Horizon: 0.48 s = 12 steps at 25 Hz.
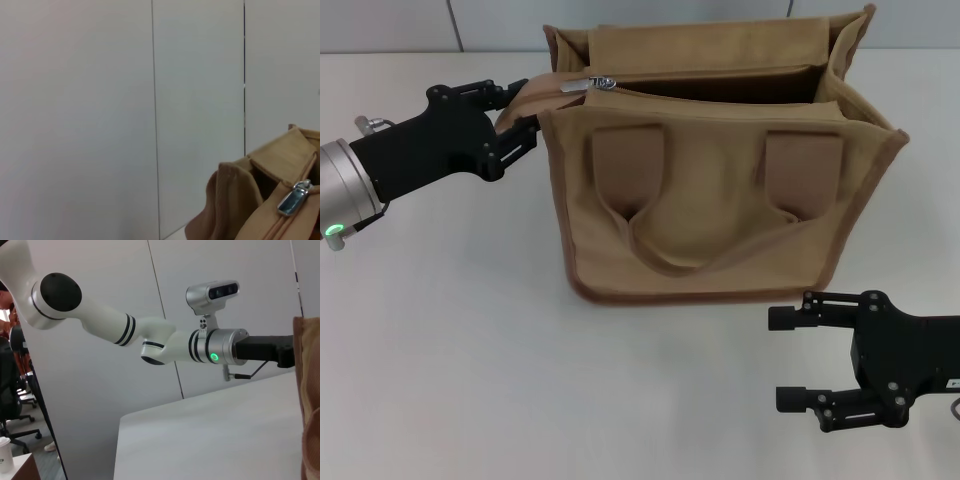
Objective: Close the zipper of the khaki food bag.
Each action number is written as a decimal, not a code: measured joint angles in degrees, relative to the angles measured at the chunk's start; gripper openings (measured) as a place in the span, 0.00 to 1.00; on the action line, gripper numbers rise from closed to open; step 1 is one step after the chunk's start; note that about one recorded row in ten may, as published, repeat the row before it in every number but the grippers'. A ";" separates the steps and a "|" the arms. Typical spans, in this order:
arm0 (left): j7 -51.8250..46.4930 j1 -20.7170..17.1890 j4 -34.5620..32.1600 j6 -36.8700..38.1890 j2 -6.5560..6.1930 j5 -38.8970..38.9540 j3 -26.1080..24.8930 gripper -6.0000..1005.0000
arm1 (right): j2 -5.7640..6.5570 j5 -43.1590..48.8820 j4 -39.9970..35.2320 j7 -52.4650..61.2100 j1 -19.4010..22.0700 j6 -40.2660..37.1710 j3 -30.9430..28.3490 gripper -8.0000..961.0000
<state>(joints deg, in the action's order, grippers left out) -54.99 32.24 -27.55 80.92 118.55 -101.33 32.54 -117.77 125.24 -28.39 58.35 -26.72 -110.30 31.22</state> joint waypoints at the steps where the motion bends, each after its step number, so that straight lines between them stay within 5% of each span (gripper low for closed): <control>1: 0.01 0.00 0.00 0.27 -0.02 0.00 -0.04 0.41 | 0.00 0.00 -0.04 0.00 0.00 0.00 -0.02 0.82; 12: -0.12 -0.42 -0.44 7.91 -0.24 2.49 -0.20 0.16 | 0.18 -3.56 0.09 1.95 -0.29 -6.95 -2.27 0.82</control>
<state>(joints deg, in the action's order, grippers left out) -55.11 31.82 -27.99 88.82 118.31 -98.84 32.35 -117.59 121.67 -28.29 60.30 -27.01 -117.25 28.96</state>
